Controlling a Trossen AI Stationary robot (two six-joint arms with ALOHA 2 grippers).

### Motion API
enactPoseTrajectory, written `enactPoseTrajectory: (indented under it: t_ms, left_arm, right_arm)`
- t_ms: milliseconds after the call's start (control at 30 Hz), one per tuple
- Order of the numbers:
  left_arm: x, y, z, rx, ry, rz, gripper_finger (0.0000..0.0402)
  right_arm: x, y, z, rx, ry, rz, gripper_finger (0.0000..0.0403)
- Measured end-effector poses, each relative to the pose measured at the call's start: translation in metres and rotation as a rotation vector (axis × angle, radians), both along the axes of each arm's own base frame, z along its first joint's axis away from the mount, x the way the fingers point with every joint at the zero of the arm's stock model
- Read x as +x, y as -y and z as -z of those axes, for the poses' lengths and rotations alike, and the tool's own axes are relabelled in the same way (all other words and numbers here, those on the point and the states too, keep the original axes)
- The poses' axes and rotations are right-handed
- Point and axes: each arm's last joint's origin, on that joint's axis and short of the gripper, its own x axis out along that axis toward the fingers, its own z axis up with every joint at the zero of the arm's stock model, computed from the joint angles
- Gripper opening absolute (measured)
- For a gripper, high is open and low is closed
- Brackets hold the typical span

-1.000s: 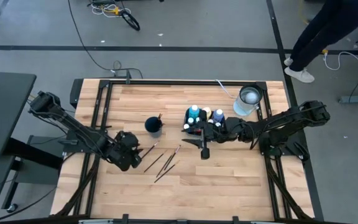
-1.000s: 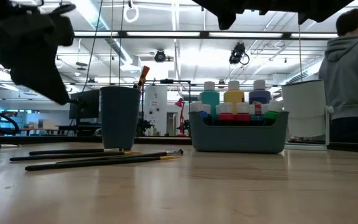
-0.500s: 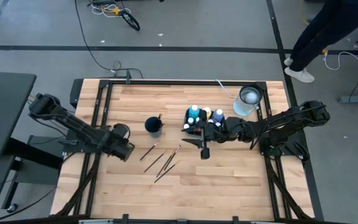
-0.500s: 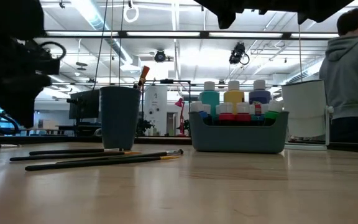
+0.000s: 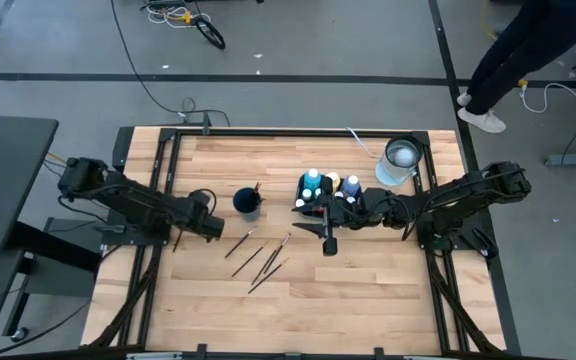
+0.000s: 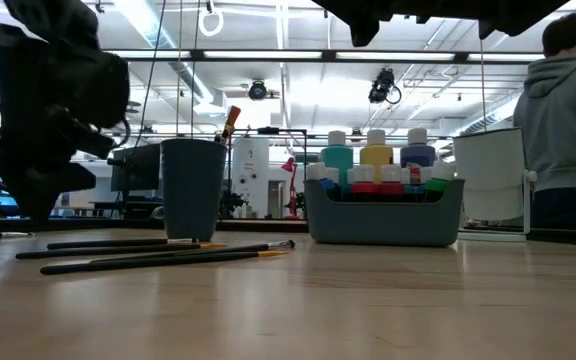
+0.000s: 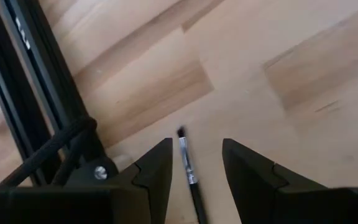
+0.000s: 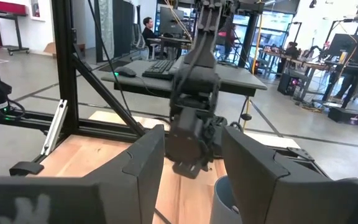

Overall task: Pick & Place Paint Supplies
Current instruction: Put the silver paintbrush into the blue cup

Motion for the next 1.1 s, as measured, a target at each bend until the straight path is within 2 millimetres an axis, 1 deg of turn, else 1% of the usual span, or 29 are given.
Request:
enactPoseTrajectory:
  t_ms: [200,367,433,633,800,867,967,1100]
  left_arm:
    - [0.002,-0.011,0.008,-0.024,-0.062,-0.079,0.0151]
    - [0.006,-0.016,0.014,-0.035,-0.052,-0.145,0.0151]
    - [0.006,-0.018,0.015,-0.051,-0.037,-0.169,0.0151]
    - [-0.002,-0.019,0.024,-0.067,-0.017,-0.241,0.015]
    - [-0.002,-0.017,0.021,-0.036,0.003,-0.263,0.015]
    - [-0.001,-0.017,0.02,-0.023,0.027,-0.307,0.015]
    - [-0.004,-0.015,0.021,0.014,0.083,-0.419,0.0149]
    - [-0.006,-0.011,0.024,0.073,0.166,-0.548,0.0126]
  right_arm:
    - [0.0,0.0,0.0,0.0,-0.001,0.0,0.0165]
    - [0.0,0.0,0.0,-0.001,-0.001,0.0,0.0165]
    - [0.0,0.0,0.0,-0.001,-0.001,0.0,0.0165]
    - [0.0,0.0,0.0,-0.001,-0.002,0.0,0.0165]
    - [0.0,0.0,0.0,-0.001,-0.002,-0.001,0.0165]
    - [0.0,0.0,0.0,-0.001,-0.001,0.0,0.0165]
    - [0.0,0.0,0.0,-0.001,-0.001,0.0,0.0165]
    - [0.0,0.0,0.0,0.003,-0.002,-0.001,0.0165]
